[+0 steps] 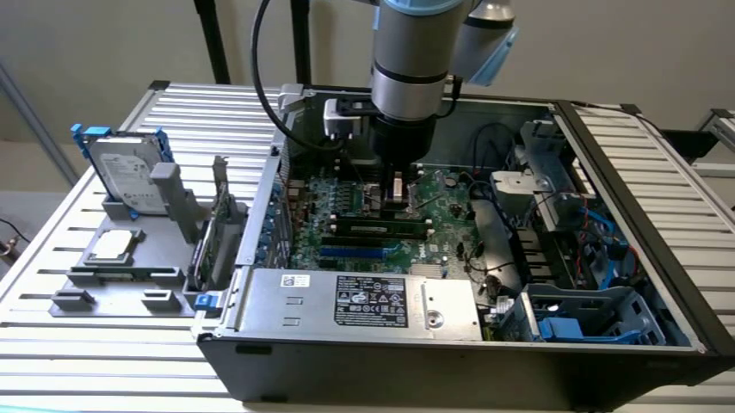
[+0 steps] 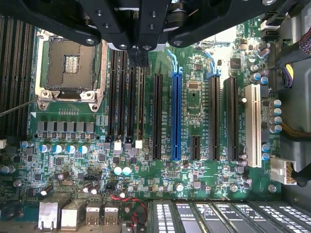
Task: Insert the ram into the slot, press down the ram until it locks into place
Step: 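Press down the ram until it locks into place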
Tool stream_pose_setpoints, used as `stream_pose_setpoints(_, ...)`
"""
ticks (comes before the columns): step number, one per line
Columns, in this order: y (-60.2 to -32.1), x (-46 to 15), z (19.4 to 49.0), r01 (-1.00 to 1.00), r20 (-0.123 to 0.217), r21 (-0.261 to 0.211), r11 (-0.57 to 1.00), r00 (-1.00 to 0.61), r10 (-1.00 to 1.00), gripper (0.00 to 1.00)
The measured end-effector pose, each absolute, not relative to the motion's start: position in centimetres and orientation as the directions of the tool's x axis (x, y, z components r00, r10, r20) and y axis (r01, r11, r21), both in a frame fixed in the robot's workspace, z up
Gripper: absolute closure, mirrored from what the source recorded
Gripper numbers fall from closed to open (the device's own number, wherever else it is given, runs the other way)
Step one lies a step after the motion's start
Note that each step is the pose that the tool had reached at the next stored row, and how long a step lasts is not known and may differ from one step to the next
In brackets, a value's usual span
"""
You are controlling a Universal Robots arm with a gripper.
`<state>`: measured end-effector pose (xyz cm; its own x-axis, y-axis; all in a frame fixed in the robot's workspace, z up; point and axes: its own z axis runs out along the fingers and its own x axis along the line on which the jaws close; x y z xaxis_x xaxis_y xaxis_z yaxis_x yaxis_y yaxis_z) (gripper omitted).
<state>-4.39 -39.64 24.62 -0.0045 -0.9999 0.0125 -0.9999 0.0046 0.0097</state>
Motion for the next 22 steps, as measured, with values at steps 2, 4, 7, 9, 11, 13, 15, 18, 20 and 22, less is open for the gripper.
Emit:
stream_pose_setpoints(2, -39.6, -4.4, 24.6, -1.0, 0.013, 0.01, 0.005, -0.004, -1.0, 0.9)
stream_pose_setpoints(4, -39.6, -4.4, 24.5, -1.0, 0.012, 0.01, 0.005, -0.005, -1.0, 0.9)
stream_pose_setpoints(7, -39.4, -4.4, 24.3, -1.0, 0.013, 0.01, 0.005, -0.004, -1.0, 0.9)
stream_pose_setpoints(9, -39.3, -4.4, 24.1, -1.0, 0.013, 0.01, 0.005, -0.004, -1.0, 0.9)
stream_pose_setpoints(11, -39.2, -4.4, 23.9, -1.0, 0.015, 0.01, 0.005, -0.004, -1.0, 0.9)
stream_pose_setpoints(13, -39.2, -4.4, 23.7, -1.0, 0.017, 0.01, 0.005, -0.004, -1.0, 0.9)
stream_pose_setpoints(15, -39.2, -4.4, 23.6, -1.0, 0.019, 0.01, 0.005, -0.004, -1.0, 0.9)
stream_pose_setpoints(18, -39.2, -4.4, 23.4, -1.0, 0.022, 0.01, 0.005, -0.004, -1.0, 0.9)
stream_pose_setpoints(20, -39.2, -4.4, 23.2, -1.0, 0.023, 0.01, 0.005, -0.004, -1.0, 0.9)
stream_pose_setpoints(22, -39.2, -4.4, 23.1, -1.0, 0.024, 0.01, 0.005, -0.004, -1.0, 0.9)
